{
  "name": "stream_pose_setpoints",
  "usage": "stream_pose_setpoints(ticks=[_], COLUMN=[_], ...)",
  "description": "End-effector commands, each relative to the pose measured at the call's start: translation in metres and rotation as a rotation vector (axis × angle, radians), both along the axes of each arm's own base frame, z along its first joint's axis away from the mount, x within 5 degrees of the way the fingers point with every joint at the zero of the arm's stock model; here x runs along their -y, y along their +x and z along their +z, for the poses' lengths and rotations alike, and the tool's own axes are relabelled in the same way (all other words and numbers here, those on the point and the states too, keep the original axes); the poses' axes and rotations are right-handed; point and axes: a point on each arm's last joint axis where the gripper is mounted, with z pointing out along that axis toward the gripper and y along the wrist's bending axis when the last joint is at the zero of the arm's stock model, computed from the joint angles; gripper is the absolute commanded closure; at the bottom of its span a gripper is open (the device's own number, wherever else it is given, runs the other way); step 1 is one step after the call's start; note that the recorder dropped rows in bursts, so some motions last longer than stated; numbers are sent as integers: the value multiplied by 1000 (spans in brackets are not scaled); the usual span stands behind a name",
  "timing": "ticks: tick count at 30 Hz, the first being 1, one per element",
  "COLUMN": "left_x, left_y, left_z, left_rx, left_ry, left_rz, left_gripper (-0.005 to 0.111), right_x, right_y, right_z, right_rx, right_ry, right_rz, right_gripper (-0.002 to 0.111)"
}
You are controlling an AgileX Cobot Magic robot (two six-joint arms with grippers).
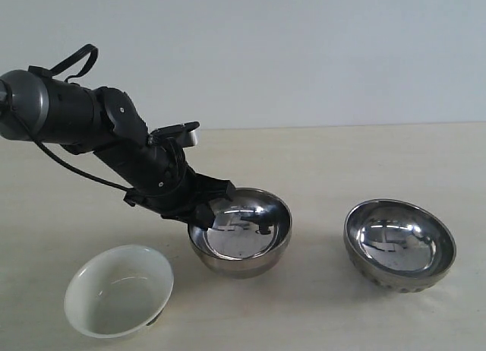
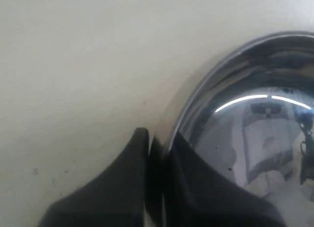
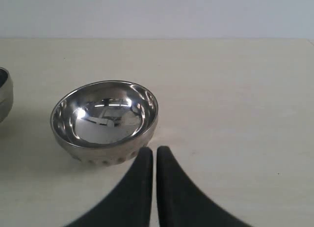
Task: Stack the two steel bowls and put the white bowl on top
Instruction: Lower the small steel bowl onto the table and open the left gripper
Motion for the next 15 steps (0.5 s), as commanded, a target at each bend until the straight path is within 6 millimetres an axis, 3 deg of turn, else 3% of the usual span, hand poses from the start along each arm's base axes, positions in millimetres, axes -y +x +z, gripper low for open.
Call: stream_pose_setpoints(ticks=[1,5,12,15], left_x=[-1,-1,-2,-2], left_y=[0,-2,-2,-2], left_z=[2,2,1,1], left_rx=[7,-11,-12,-12], left_ry=[-10,-7,10,10], left_rz=[6,-4,-20,-20], left_gripper=[103,101,75,72], right_x=[0,0,0,0], right_y=[0,0,0,0], right_z=[1,1,1,1], right_rx=[9,9,9,9], right_ry=[-7,-7,-7,-7], right_rz=[-1,-1,-1,-1], right_gripper=[108,108,108,108])
